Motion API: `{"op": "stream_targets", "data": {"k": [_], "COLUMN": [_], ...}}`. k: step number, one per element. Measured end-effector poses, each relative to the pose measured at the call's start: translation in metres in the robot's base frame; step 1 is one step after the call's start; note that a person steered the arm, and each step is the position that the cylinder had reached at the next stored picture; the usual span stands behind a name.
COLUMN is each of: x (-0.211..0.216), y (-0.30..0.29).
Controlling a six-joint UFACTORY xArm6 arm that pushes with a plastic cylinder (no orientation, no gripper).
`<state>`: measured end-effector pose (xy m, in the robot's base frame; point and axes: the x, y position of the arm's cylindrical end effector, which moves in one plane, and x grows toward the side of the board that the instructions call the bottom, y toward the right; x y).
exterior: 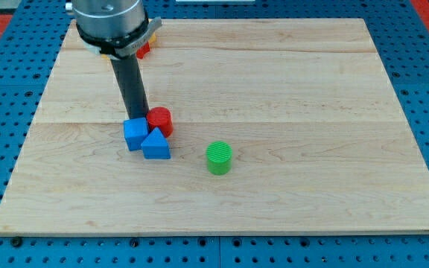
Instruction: Slide the red circle diagonal to the red star
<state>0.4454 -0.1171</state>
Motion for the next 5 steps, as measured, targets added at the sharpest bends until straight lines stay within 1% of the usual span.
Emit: {"op": "stream_targets", "data": {"k": [1, 2, 3, 4, 5], "x": [0.022, 0.025, 0.025, 0.025, 0.023], "y": [0.014, 0.032, 0.006, 0.018, 0.057]}}
